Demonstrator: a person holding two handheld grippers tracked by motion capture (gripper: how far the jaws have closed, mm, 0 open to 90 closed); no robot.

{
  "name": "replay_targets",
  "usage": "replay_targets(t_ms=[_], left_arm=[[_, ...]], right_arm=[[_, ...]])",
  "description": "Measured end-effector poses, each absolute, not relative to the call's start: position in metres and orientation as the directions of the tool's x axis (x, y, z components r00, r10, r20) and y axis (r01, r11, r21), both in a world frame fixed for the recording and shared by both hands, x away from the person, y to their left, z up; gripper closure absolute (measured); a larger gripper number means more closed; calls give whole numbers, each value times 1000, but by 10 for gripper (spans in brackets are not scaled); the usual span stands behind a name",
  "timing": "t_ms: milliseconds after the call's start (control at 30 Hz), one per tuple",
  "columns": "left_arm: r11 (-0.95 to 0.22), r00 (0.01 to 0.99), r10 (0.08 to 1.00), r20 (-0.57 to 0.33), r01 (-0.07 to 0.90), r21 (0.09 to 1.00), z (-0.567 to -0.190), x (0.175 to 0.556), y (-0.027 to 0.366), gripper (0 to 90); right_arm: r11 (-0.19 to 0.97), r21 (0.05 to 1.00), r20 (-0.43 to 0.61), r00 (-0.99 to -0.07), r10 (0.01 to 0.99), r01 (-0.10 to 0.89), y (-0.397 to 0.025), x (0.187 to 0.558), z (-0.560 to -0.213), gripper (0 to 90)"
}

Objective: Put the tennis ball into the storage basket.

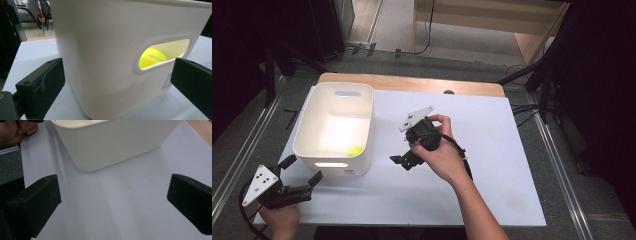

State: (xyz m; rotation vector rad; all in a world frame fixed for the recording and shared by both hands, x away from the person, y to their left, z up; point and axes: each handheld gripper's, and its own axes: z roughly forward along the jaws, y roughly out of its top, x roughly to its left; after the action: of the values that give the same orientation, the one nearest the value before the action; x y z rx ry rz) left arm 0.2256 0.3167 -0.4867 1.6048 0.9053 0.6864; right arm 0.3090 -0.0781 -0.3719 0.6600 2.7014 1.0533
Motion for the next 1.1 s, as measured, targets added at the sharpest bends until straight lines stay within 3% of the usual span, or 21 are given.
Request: replay_targets(t_ms=[1100], left_arm=[[-96,538,842,-26,197,976,-487,225,316,0]], right_arm=[[527,737,32,-802,597,422,-146,279,-405,0]])
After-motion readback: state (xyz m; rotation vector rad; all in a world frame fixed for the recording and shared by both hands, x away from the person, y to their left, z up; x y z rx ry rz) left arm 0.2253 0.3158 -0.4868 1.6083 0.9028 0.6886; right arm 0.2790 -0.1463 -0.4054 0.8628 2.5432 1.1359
